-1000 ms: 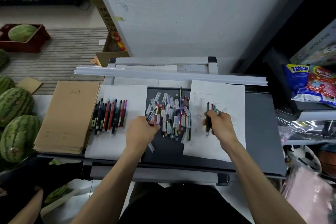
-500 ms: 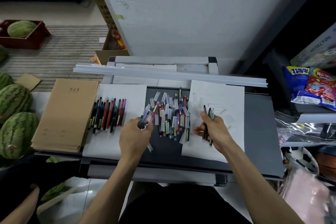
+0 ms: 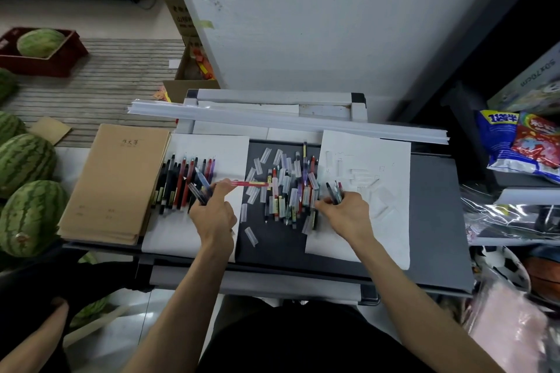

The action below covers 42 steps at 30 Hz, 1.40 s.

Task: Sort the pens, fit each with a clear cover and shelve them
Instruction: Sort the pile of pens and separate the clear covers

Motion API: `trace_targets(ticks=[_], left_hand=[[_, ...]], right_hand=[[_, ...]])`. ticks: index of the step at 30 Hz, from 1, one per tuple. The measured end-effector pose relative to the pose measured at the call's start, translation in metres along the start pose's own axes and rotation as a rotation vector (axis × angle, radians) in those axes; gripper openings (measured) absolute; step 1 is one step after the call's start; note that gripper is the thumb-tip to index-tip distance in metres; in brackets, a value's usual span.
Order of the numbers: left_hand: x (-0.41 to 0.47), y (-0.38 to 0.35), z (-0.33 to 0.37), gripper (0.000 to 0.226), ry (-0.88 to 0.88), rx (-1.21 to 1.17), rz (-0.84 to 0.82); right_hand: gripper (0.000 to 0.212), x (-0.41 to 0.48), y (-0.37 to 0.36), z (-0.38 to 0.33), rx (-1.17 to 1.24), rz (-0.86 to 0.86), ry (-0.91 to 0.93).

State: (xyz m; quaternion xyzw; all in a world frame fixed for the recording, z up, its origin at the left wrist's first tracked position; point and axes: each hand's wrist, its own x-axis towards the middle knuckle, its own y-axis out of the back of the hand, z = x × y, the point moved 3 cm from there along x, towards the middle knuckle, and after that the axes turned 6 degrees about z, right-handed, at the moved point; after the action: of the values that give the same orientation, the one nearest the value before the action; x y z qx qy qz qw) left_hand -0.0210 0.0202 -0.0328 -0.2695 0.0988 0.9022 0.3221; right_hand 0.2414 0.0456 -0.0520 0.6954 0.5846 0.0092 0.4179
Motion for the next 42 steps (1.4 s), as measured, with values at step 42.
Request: trace_targets(ticks=[42], left_hand=[[-0.028,-0.015,-0.031,0.047,0.019,0.358,-0.483]], right_hand=[[0.033,-0.032,-0.012,-0.016,0.524,-0.224,-0.115]])
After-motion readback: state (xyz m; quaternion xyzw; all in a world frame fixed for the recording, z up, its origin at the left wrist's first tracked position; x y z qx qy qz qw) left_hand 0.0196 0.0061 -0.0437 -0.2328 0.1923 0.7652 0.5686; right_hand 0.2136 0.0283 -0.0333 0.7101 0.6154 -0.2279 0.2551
